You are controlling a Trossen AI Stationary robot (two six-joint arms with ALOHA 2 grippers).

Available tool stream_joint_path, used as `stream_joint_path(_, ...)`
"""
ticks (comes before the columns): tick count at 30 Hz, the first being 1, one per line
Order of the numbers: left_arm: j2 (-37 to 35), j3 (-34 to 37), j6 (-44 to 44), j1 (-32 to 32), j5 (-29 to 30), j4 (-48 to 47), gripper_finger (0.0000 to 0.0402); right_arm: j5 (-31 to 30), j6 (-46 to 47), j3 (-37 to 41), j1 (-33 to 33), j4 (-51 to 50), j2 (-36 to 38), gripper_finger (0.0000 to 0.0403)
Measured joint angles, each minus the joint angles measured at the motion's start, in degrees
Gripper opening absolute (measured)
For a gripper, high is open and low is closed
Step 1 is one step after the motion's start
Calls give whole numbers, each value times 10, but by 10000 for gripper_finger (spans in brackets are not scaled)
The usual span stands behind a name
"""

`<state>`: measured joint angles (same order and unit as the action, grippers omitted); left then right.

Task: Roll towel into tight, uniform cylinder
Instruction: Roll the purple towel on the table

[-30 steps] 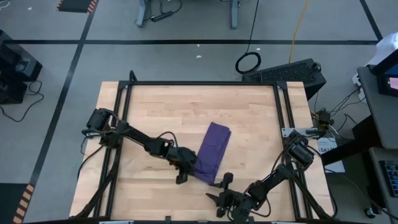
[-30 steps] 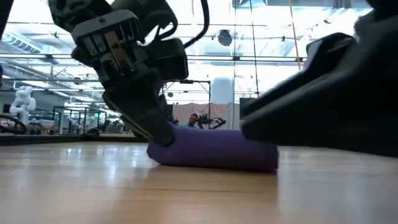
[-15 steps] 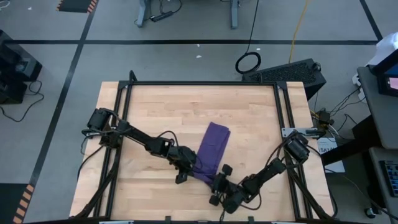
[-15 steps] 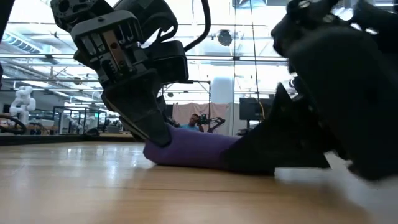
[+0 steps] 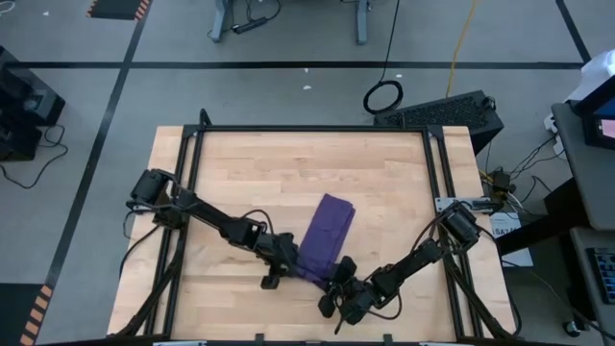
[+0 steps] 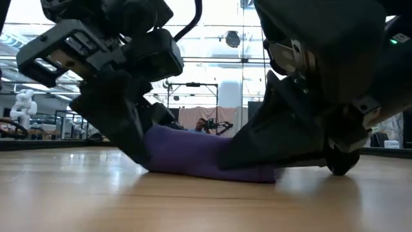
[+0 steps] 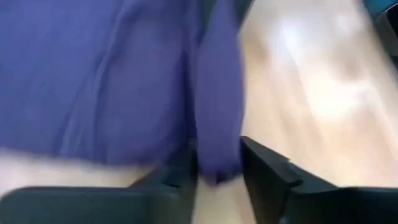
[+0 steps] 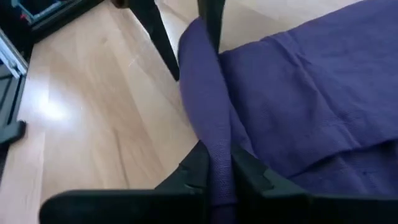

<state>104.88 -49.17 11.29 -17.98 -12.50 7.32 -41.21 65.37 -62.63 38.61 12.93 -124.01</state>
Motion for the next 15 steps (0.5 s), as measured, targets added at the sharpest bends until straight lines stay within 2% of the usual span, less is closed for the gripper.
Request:
stream_joint_path(4, -34, 0, 3, 4, 2, -74, 186, 0, 32, 1, 2, -1, 0, 23)
stream_joint_path(7, -56, 3, -1, -22, 51, -94, 216, 0, 56, 2, 2, 7, 0, 17)
stream_joint_path(12, -61, 11, -39, -106, 249, -76, 228, 7, 69, 2, 2, 23, 6, 21)
stream_joint_path(15, -57, 10, -53, -150, 346, -42, 228, 16, 74, 2, 2, 25, 9, 22)
